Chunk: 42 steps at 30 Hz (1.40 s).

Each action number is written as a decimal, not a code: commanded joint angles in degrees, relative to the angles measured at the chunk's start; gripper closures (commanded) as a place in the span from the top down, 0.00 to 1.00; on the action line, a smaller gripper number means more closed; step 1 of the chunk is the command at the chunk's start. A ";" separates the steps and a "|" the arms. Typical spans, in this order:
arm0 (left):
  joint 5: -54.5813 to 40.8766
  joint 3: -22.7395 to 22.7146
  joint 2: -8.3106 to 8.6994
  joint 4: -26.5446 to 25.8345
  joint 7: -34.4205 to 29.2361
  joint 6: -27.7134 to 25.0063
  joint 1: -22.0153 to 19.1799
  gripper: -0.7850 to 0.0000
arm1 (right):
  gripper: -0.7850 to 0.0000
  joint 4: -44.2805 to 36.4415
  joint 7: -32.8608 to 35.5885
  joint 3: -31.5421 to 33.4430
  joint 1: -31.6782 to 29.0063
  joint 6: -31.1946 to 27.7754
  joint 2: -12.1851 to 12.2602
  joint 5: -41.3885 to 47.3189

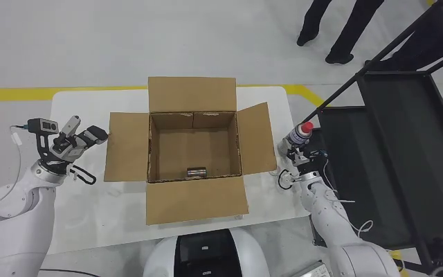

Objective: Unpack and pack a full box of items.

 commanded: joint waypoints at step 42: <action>-0.13 0.00 0.00 0.00 -0.01 0.00 0.00 1.00 | 1.00 -1.82 -20.85 -2.69 -4.20 -6.81 3.79 -1.96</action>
